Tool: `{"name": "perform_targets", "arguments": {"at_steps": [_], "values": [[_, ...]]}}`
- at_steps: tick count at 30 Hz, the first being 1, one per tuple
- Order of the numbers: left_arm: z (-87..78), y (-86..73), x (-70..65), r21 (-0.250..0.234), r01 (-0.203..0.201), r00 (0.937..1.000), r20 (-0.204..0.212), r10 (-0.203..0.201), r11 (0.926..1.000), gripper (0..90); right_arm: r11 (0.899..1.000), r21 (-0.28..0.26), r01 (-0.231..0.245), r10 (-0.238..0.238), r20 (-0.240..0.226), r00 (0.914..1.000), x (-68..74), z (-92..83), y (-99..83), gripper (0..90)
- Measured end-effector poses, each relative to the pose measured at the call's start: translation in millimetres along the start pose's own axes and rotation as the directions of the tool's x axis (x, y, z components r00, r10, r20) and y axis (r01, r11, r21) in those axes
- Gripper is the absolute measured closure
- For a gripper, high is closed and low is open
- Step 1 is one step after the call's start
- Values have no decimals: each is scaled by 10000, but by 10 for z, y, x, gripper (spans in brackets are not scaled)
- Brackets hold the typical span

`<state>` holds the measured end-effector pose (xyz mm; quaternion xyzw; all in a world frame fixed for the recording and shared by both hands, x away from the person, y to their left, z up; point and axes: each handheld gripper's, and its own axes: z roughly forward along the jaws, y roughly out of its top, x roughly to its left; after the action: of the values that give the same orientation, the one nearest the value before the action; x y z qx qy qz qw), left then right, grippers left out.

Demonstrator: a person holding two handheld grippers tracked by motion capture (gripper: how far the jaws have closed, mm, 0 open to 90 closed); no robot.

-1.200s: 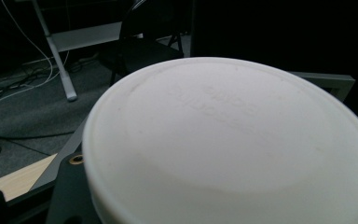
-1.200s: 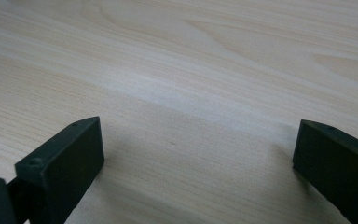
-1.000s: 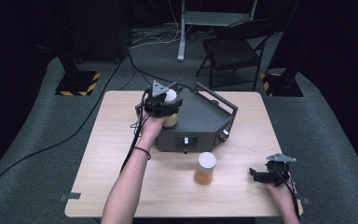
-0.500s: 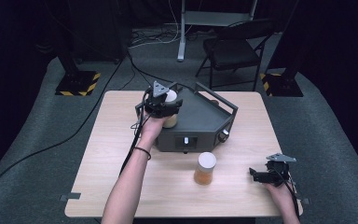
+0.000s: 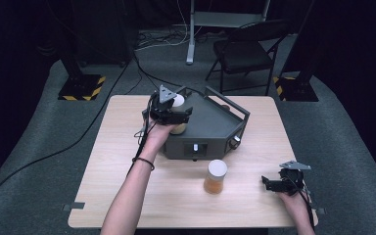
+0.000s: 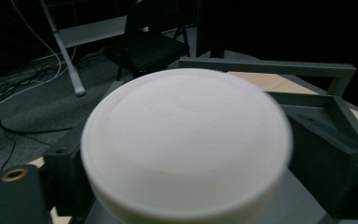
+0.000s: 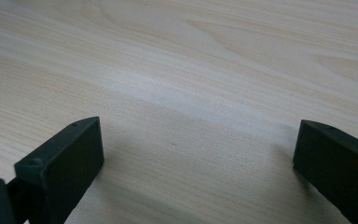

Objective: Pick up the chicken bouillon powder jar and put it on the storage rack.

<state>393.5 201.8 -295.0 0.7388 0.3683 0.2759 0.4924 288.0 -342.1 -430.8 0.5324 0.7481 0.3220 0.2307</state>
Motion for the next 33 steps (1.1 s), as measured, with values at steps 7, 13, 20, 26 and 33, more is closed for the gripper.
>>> {"name": "perform_targets", "arguments": {"at_steps": [7,13,20,26,33], "values": [[-200,-37,15,-226,-83,9997,209,87,9997,61,10000,-2,13,-13,-5,10000,-2,-1,-1,7],[-334,-124,77,-104,-5,9997,246,8,9999,44,10000,-1,5,-5,5,10000,1,-1,-1,7],[-525,-256,67,-65,-256,9996,-77,256,9997,40,10000,-3,1,-1,12,10000,3,0,-1,6],[-695,-404,-10,-358,-627,9968,-513,609,9974,36,10000,-4,1,-1,15,10000,4,0,-1,7],[-861,-552,30,-448,-368,9992,-144,361,9983,35,10000,-1,-8,8,21,10000,6,0,0,6]]}}
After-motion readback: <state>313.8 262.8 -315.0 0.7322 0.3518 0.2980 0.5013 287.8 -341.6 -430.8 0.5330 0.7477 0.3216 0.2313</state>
